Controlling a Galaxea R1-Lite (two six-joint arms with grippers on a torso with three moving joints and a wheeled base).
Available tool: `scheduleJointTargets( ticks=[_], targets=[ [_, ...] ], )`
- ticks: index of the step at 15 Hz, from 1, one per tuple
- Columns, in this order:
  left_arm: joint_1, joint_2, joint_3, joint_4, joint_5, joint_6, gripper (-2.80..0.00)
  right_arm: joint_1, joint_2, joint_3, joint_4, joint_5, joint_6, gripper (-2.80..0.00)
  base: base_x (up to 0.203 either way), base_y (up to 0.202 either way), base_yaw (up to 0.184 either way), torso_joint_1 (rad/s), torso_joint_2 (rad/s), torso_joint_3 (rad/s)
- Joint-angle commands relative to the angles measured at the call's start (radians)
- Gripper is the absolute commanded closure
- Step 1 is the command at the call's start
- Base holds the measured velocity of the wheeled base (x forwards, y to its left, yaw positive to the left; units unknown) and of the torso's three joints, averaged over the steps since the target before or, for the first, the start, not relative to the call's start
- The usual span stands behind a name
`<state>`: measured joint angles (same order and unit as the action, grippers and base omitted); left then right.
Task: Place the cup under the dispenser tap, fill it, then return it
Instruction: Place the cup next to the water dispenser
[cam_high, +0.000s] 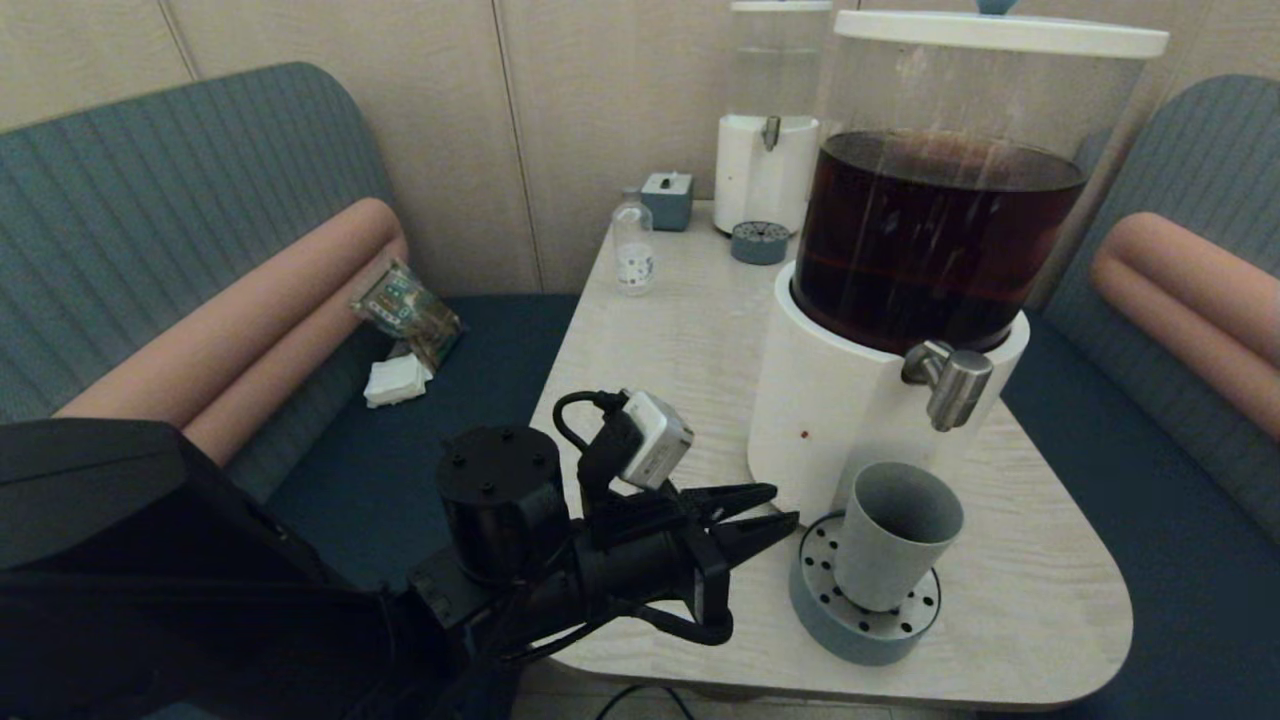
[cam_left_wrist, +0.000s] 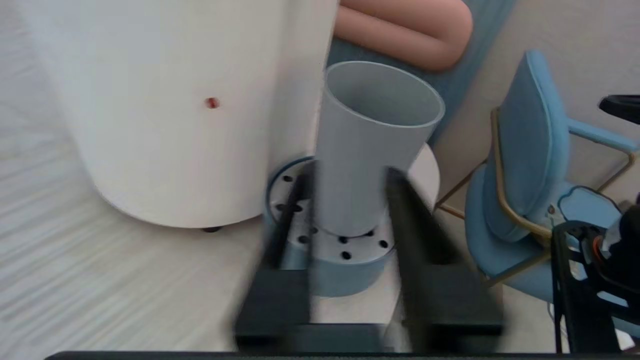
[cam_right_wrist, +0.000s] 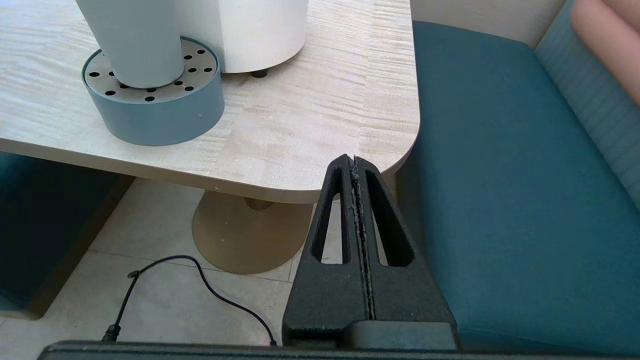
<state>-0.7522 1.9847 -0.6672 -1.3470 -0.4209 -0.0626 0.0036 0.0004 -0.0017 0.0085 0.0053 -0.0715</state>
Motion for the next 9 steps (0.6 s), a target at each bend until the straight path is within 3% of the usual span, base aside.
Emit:
scheduleJointTargets(
  ticks=[1,9],
  targets=[
    [-0.013,0.017,-0.004,-0.007,-0.003,0.000,-2.80,0.001,-0.002,0.000,0.001,0.001,-0.001,0.00,0.000,0.000,0.000,0.000,0.00,0.000],
    [-0.078,0.149,-0.095,-0.007,0.004,0.000,-2.80,0.001,-0.002,0.000,0.001,0.001,-0.001,0.00,0.000,0.000,0.000,0.000,0.00,0.000]
  ],
)
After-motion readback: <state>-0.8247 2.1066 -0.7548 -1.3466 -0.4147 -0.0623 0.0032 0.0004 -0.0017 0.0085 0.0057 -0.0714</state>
